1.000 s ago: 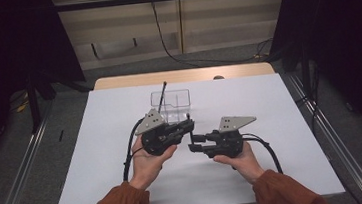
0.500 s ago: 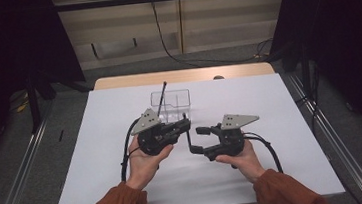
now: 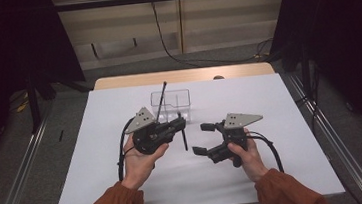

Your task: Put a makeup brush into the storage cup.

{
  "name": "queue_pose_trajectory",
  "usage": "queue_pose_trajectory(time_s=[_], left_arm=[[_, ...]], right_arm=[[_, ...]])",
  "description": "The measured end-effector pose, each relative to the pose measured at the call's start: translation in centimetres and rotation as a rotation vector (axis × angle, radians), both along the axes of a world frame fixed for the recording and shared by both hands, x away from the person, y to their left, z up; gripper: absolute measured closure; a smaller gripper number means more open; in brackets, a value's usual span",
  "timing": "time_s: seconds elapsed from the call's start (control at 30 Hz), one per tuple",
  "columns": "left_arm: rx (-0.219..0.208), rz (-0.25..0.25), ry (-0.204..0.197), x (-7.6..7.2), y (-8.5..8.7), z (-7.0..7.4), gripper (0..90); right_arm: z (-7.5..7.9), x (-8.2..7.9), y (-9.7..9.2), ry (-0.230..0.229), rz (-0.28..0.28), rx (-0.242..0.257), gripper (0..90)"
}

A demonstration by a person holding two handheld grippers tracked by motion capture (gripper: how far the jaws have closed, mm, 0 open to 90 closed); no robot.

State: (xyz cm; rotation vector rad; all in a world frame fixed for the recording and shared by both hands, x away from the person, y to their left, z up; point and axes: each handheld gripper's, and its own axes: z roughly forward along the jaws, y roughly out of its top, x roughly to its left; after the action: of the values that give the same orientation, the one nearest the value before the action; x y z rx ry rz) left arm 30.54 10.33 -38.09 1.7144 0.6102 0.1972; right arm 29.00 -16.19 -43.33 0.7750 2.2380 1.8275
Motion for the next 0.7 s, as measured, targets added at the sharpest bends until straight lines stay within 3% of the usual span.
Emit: queue_pose_trajectory(time_s=[0.27,0.47,0.7], left_arm=[[0.009,0.022,-0.003,0.2,1.2,0.3,84.1],[0.017,0.04,0.0,0.4,2.0,0.4,84.1],[0.021,0.055,-0.012,0.7,3.0,1.1,84.1]], right_arm=[[0.1,-0.4,-0.8,0.001,-0.02,-0.023,9.3],[0.2,-0.8,-2.1,-0.03,-0.09,-0.006,9.3],[0.5,-1.3,-3.5,-0.045,-0.138,-0.038,7.2]])
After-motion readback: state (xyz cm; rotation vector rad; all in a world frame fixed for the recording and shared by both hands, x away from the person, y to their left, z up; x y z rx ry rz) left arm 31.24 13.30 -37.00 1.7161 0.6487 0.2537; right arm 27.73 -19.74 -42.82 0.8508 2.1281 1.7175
